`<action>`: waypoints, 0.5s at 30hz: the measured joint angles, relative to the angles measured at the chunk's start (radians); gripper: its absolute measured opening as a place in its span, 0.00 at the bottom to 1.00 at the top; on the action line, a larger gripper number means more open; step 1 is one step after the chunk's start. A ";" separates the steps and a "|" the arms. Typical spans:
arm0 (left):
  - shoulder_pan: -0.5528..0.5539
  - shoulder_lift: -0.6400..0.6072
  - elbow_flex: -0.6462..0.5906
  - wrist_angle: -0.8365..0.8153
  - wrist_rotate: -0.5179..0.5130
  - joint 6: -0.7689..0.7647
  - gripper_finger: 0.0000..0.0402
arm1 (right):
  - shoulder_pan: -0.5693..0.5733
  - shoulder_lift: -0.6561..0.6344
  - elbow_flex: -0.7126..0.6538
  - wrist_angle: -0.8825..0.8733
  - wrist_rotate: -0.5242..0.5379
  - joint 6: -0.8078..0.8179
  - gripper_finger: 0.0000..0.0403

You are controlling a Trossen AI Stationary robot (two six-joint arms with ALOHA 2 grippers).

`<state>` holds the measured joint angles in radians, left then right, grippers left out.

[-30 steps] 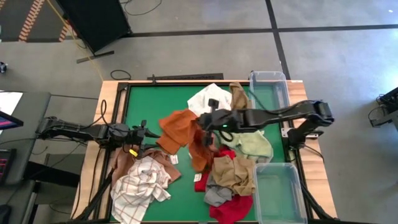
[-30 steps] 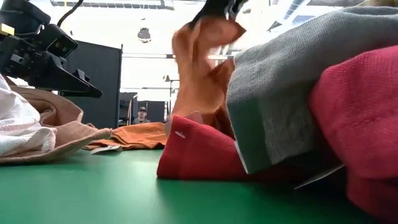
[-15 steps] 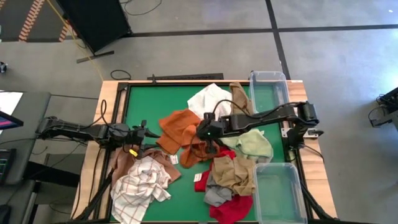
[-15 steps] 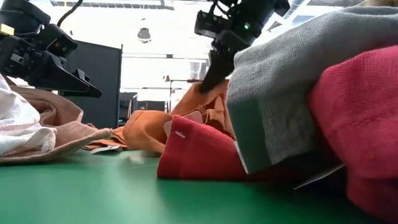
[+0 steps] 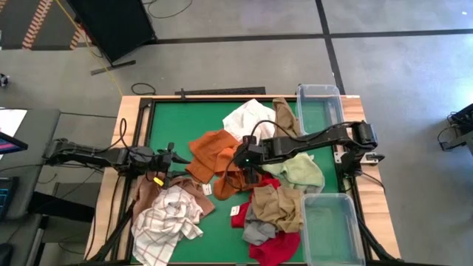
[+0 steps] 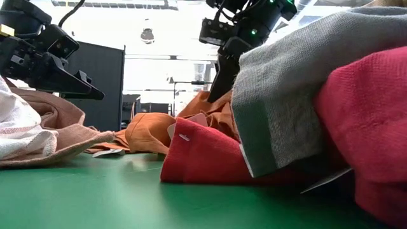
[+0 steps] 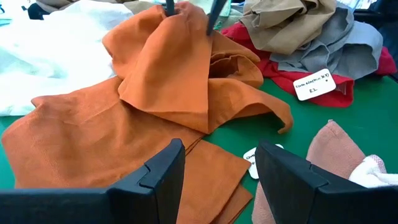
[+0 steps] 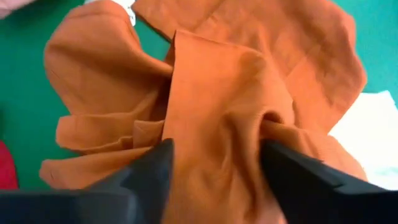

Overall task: Sort towels by color in basket
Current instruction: Put the right orange towel into the top transparent bin

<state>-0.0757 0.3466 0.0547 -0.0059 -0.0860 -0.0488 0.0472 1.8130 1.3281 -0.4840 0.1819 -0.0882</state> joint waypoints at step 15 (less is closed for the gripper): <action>0.000 0.000 0.000 -0.002 0.000 0.000 0.46 | -0.007 0.008 -0.197 0.196 -0.003 0.091 0.98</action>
<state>-0.0761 0.3466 0.0547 -0.0078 -0.0860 -0.0486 0.0406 1.8214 1.1315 -0.2876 0.1793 0.0030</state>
